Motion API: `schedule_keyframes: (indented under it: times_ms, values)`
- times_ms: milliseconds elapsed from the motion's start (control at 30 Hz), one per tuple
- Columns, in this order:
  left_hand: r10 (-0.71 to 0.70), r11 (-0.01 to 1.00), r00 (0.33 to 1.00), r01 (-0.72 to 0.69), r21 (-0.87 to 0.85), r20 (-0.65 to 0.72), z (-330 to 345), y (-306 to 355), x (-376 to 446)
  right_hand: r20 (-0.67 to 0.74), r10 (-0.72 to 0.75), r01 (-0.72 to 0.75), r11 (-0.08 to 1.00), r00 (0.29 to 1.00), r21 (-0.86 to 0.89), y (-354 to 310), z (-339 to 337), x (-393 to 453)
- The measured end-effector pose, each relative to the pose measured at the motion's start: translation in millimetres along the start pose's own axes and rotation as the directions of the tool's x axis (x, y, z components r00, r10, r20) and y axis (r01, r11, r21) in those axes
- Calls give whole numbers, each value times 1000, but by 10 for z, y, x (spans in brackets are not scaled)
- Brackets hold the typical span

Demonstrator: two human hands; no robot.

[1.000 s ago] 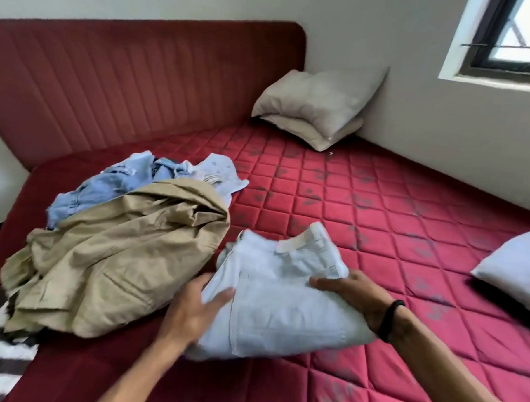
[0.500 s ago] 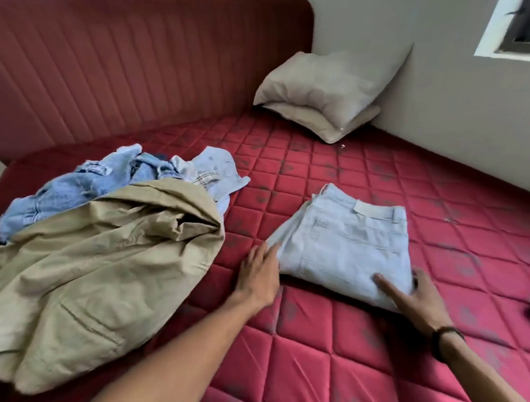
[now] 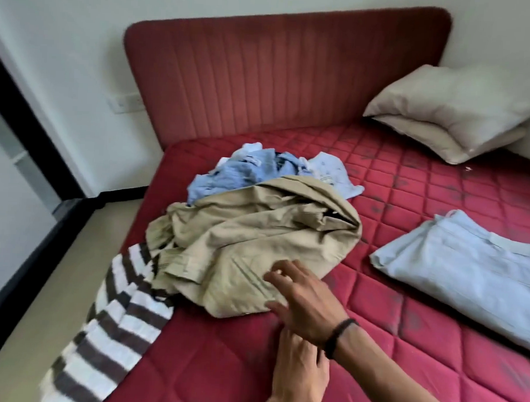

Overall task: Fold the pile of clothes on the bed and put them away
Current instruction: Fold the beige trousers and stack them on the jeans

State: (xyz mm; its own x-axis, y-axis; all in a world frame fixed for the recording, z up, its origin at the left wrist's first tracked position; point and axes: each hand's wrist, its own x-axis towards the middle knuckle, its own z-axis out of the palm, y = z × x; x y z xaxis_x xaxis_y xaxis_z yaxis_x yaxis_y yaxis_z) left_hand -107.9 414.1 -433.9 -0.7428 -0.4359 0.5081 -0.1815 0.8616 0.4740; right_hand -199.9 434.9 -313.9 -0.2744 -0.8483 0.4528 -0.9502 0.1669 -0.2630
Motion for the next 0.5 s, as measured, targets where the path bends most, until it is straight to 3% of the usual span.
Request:
schedule_keyframes:
  times_ms: [33, 100, 200, 300, 367, 433, 500]
  values:
    - [-33, 999, 999, 33, 27, -27, -154, -138, -70, 86, -45, 51, 996, 995, -79, -160, 188, 226]
    - [-102, 991, 994, 104, 87, -30, -341, -347, -166, 230, 5, 65, 953, 973, -297, -251, 424, 508]
    - [-207, 967, 978, 210, 147, -40, -726, -718, -263, 353, 86, 63, 918, 932, -392, -298, 683, 770]
    - [-256, 961, 950, 271, 63, -178, -1048, -1124, -336, 281, 101, -18, 959, 954, -284, -318, 611, 823]
    - [-397, 918, 879, 378, -120, -265, -1287, -1330, -342, 302, 122, -85, 987, 945, -133, -381, 319, 815]
    - [-524, 845, 821, 468, -258, -227, -1506, -1442, -220, 300, 94, -95, 995, 949, -13, -434, -47, 753]
    - [-472, 835, 870, 389, -389, -141, -1735, -1411, 67, 327, 76, -118, 987, 942, 112, -556, -473, 655]
